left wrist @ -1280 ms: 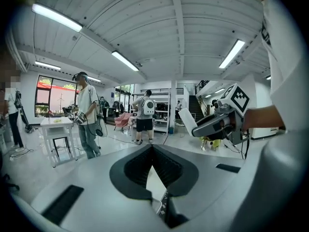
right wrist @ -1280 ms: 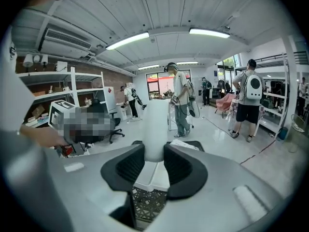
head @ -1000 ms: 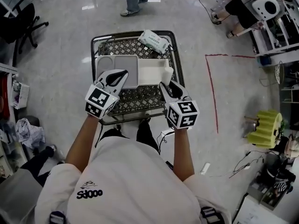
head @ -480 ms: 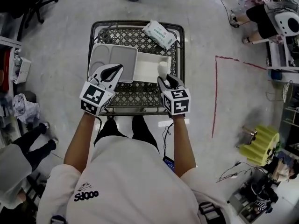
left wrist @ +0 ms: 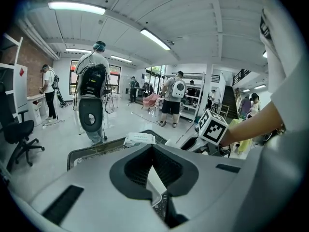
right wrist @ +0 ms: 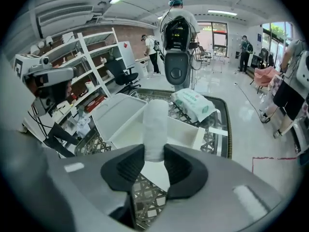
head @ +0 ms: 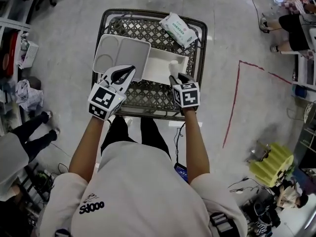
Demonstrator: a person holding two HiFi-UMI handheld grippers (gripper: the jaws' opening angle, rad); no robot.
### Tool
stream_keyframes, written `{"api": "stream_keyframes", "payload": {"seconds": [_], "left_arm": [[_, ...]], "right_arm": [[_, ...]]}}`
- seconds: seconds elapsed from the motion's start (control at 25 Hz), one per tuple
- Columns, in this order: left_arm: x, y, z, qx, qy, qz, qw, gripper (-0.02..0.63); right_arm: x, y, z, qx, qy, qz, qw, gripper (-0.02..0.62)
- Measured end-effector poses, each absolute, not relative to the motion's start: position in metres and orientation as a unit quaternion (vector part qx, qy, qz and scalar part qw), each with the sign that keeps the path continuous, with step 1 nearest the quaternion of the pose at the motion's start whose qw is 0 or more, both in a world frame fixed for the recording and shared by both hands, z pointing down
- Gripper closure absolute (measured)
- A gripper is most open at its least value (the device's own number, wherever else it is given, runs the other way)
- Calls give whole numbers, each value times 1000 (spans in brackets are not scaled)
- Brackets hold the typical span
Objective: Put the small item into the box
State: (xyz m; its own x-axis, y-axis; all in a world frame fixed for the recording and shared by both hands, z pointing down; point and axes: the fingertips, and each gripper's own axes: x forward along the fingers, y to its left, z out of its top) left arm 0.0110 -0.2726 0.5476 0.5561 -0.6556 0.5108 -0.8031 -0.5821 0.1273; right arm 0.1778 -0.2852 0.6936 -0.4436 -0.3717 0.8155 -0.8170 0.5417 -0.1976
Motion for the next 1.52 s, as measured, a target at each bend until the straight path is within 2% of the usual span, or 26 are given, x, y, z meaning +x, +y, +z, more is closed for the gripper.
{"api": "stream_keyframes", "payload": {"seconds": [0.96, 1.52], "left_arm": [[22, -247, 591, 850, -416, 226, 229, 601], [1, -236, 595, 841, -430, 215, 249, 601]], "right_arm": [[170, -309, 781, 284, -759, 187, 555, 460], [168, -312, 786, 293, -743, 201, 567, 430]]}}
